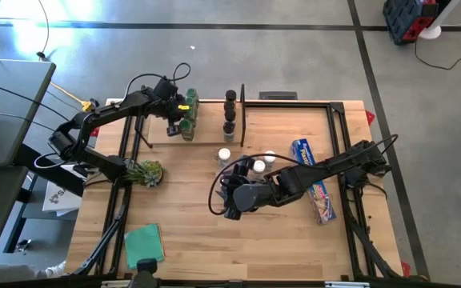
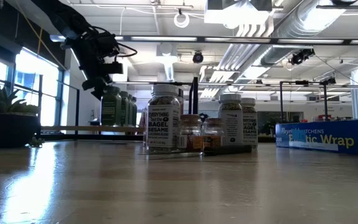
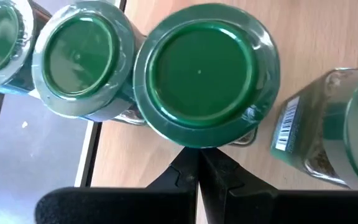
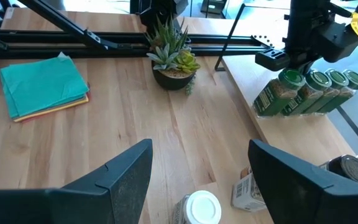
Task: Shelf spices
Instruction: Adjust the green lid seasoning bottles
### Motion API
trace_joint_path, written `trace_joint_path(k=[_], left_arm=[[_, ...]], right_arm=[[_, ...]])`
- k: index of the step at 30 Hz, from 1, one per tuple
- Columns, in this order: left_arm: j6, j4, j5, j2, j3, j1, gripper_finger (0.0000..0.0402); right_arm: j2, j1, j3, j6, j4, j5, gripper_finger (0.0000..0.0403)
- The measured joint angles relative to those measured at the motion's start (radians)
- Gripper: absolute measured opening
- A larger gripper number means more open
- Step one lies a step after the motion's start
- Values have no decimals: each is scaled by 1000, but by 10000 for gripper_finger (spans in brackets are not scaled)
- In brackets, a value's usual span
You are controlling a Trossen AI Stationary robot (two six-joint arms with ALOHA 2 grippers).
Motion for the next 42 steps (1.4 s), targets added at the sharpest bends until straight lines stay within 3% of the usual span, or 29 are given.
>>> trace_joint_path(k=[6, 13, 16, 24, 28, 36, 42], left_arm=[[-1, 0, -13, 0, 0, 0, 0], [10, -88, -162, -23, 0, -1, 0], [38, -155, -175, -69, 0, -7, 0], [103, -350, -82, -142, 0, -88, 0], [104, -389, -100, -142, -20, -141, 0], [105, -339, -118, -141, -90, -193, 0], [96, -264, -72, -141, -90, -196, 0]], right_arm=[[0, 0, 0, 0, 0, 0, 261], [0, 0, 0, 0, 0, 0, 261], [0, -6, 0, 0, 0, -1, 261], [0, -20, 0, -1, 3, 0, 261], [0, -29, 0, -1, 9, -1, 261], [23, -60, 0, -3, 27, -15, 261], [38, -77, 0, -27, 47, -57, 261]])
